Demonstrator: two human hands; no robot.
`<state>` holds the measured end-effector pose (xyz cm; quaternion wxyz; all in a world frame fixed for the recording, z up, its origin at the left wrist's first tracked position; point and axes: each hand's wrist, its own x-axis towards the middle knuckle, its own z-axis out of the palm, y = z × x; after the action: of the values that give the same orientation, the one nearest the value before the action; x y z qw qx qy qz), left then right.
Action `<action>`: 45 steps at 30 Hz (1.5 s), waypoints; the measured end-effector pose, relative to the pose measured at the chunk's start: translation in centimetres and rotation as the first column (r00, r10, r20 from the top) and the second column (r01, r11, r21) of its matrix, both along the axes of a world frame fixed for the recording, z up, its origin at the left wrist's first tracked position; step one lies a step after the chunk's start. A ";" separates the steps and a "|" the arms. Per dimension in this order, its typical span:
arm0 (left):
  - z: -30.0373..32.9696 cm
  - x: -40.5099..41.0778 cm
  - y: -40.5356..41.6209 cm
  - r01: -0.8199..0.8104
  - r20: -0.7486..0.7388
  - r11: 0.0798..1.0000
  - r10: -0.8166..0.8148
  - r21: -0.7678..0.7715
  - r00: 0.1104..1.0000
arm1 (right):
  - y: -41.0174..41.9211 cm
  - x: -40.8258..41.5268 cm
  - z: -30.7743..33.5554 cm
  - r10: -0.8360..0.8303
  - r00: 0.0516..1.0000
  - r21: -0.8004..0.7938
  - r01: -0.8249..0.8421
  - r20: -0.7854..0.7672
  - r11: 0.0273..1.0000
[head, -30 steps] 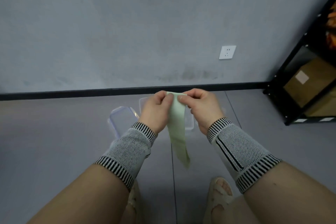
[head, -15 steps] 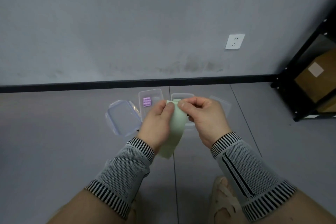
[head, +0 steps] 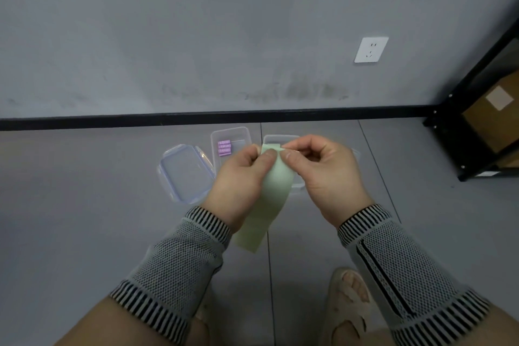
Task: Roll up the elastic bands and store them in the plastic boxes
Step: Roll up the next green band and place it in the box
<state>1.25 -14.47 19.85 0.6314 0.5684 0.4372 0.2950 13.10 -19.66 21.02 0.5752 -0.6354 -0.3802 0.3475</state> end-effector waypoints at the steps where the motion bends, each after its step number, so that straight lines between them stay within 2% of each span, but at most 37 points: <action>1: 0.0 -0.2 0.2 0.013 0.015 0.999 -0.012 -0.031 1.000 | 0.0 0.0 -0.1 0.002 1.000 0.002 -0.002 0.007 1.000; 7: 0.1 -0.3 0.4 0.004 0.071 0.997 0.001 -0.071 0.997 | 0.1 -0.1 0.0 0.046 0.997 -0.005 -0.046 -0.063 0.999; 12: 0.2 -0.3 0.5 0.034 0.084 0.994 -0.026 -0.104 0.996 | -0.1 -0.1 0.2 0.043 0.999 0.034 -0.042 -0.026 0.999; 18: 0.6 -0.3 0.4 0.023 0.080 0.996 -0.016 -0.089 0.997 | 0.0 0.0 0.0 0.034 0.998 0.042 -0.031 -0.060 0.999; 21: 0.8 -0.3 0.6 0.027 0.101 0.989 -0.012 -0.143 0.995 | 0.1 -0.3 0.1 0.023 0.998 0.068 -0.019 -0.051 0.998; 23: 0.9 -0.3 0.7 0.018 0.104 0.982 0.002 -0.189 0.995 | 0.1 -0.4 0.1 0.020 1.000 0.087 -0.019 -0.005 0.996; 27: 1.0 -0.6 1.0 0.015 0.085 0.965 0.007 -0.260 0.996 | 0.0 -0.3 -0.5 0.028 0.983 0.126 -0.051 0.181 0.991; 30: 0.9 -0.8 1.1 0.020 0.065 0.955 -0.001 -0.297 0.998 | 0.0 -0.2 -1.0 0.029 0.928 0.119 -0.079 0.372 0.990; 34: 1.2 -1.0 1.0 -0.004 0.068 0.931 0.031 -0.364 0.997 | 0.1 -0.1 -1.3 0.027 0.861 0.124 -0.105 0.509 0.987; 36: 1.2 -1.0 1.1 -0.008 0.068 0.917 0.038 -0.399 0.997 | 0.2 -0.2 -1.3 0.034 0.844 0.125 -0.119 0.536 0.985; 40: 1.1 -1.1 1.3 0.016 0.077 0.926 0.014 -0.376 0.997 | 0.2 -0.3 -1.4 0.058 0.836 0.137 -0.157 0.546 0.978; 45: 1.0 -1.2 1.3 0.059 0.116 0.928 -0.018 -0.368 0.993 | 0.3 0.0 -1.5 0.041 0.887 0.136 -0.116 0.459 0.984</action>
<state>0.06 -13.13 20.87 0.7563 0.4301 0.4382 0.2256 13.13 -19.41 19.55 0.5048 -0.6349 -0.5562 0.1808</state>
